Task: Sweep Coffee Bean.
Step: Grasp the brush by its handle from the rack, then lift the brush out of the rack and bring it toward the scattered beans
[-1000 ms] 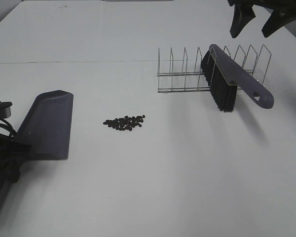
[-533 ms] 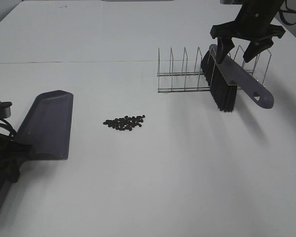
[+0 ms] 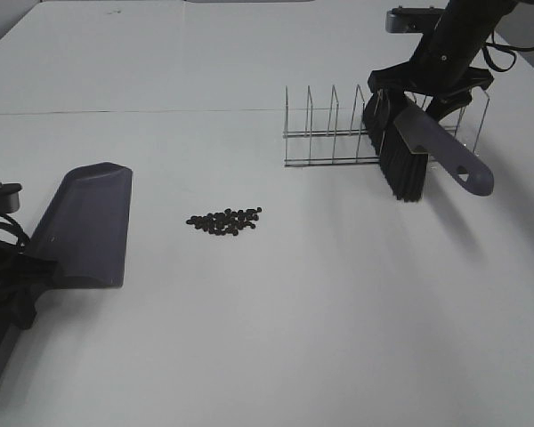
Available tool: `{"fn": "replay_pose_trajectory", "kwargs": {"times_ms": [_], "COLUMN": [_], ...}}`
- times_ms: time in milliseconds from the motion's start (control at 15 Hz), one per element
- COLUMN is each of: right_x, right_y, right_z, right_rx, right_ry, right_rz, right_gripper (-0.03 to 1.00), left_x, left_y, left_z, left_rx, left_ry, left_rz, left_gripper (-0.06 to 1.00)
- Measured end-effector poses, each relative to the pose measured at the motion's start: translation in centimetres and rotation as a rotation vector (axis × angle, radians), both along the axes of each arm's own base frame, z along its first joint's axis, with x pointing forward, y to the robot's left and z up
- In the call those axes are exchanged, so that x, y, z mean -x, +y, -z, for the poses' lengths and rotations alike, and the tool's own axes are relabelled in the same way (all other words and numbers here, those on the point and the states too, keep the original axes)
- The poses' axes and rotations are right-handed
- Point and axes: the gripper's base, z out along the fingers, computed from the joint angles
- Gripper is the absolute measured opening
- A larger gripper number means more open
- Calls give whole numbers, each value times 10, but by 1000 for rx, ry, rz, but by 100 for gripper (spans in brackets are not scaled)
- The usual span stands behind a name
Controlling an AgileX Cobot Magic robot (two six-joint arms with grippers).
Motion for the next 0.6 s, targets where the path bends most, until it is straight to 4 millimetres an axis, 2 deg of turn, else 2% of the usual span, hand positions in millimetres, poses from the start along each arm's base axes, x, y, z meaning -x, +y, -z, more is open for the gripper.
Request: {"fn": "replay_pose_trajectory", "kwargs": {"times_ms": [267,400,600], "right_x": [1,2,4], "right_y": [0,-1,-2], "right_z": [18,17,5], "right_rx": [4,7,13], "right_ry": [62,64,63], "right_rz": [5,41,44], "right_gripper": [52,29,31], "left_x": [0,0,0], "left_y": [0,0,0], "left_z": [0,0,0], "left_rx": [0,0,1], "left_ry": [0,0,1], "left_rz": [1,1,0], "left_gripper": [32,32,32]}}
